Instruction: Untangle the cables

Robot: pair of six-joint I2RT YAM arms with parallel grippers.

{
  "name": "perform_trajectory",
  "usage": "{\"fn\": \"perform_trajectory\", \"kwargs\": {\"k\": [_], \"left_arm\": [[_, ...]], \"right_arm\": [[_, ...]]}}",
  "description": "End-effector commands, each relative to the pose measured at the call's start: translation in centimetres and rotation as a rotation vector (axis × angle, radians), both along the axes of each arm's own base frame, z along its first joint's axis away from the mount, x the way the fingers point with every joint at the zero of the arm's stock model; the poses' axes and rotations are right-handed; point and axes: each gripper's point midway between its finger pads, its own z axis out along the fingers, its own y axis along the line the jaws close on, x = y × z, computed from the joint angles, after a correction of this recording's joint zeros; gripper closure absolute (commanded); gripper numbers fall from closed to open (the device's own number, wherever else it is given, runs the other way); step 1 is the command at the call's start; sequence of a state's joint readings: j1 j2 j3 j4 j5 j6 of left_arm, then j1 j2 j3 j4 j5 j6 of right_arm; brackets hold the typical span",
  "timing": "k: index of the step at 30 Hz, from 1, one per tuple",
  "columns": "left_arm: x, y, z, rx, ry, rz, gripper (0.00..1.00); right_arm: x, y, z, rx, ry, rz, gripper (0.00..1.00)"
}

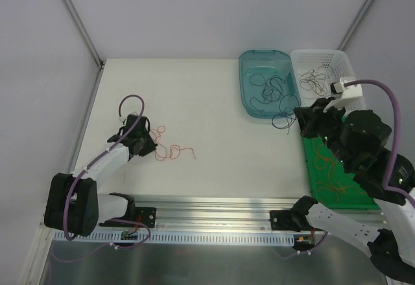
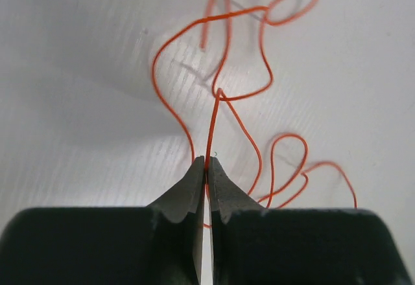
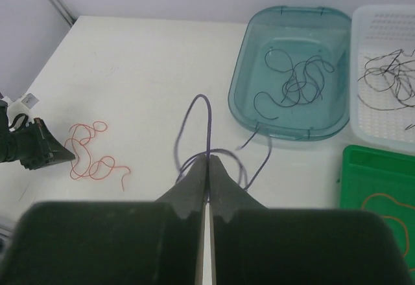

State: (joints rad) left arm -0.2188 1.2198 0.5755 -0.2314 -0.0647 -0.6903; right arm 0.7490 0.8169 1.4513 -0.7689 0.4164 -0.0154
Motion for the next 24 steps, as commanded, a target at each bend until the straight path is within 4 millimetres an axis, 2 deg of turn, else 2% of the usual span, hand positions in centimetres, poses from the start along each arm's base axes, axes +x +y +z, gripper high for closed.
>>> {"fn": "perform_trajectory", "kwargs": {"k": [1,2,4,5,9,12,13,15,16,17,18,20,21,22,23,24], "left_arm": [[1.5,0.2,3.4,0.009,-0.079,-0.035,1.0],[2.2,-0.3,4.8,-0.002,-0.114,-0.068,1.0],[2.2,-1.5,6.3,-0.044,-0.13,-0.138,1.0],[2.7,-1.9,7.7,-0.043,-0.159,-0.18,1.0],[2.2,-3.5,10.9,-0.07,-0.207,-0.347,1.0],[1.4,-4.3,12.2,-0.072,-0.248,-0.471,1.0],[0.9,-4.8,12.7,-0.093,-0.267,-0.51,1.0],[0.3,-5.0,12.3,-0.089,-0.275,-0.565,1.0],[0.1,-5.2,12.2,-0.094,-0.278,-0.583,1.0],[-0.2,-5.1,11.6,-0.084,-0.276,-0.608,1.0],[-0.3,-5.1,11.3,-0.083,-0.276,-0.614,1.0],[-0.6,-5.5,10.6,-0.1,-0.284,-0.639,1.0],[-0.7,-5.7,10.5,-0.11,-0.289,-0.648,1.0],[-0.9,-5.9,10.5,-0.124,-0.29,-0.656,1.0],[-1.0,-6.2,10.7,-0.139,-0.296,-0.671,1.0],[-1.1,-6.5,10.9,-0.153,-0.306,-0.683,1.0]], "right_arm": [[-0.8,-1.6,-1.7,-0.149,0.045,0.01,0.99],[-0.8,-1.8,-1.7,-0.157,0.042,0.001,0.99],[-0.5,-2.0,-1.9,-0.181,0.039,-0.01,0.99],[-0.1,-2.1,-2.0,-0.19,0.036,-0.026,0.99],[1.6,-2.2,-2.0,-0.235,0.02,-0.062,0.99],[3.6,-2.1,-1.8,-0.264,0.013,-0.087,0.99],[4.5,-2.6,-1.9,-0.27,0.018,-0.118,0.99],[6.5,-2.2,-1.9,-0.269,0.018,-0.127,0.99],[7.5,-3.0,-1.9,-0.264,0.022,-0.164,0.99],[9.1,-2.5,-2.2,-0.258,0.024,-0.168,0.99],[10.2,-3.4,-2.2,-0.251,0.025,-0.209,0.99],[12.4,-3.4,-1.9,-0.223,0.006,-0.22,0.99],[14.0,-3.3,-3.0,-0.228,0.035,-0.231,0.99],[15.3,-4.2,-2.8,-0.213,0.035,-0.263,0.99],[16.6,-4.0,-2.6,-0.19,0.021,-0.254,0.99],[18.5,-3.8,-4.2,-0.189,0.058,-0.259,0.99]]}}
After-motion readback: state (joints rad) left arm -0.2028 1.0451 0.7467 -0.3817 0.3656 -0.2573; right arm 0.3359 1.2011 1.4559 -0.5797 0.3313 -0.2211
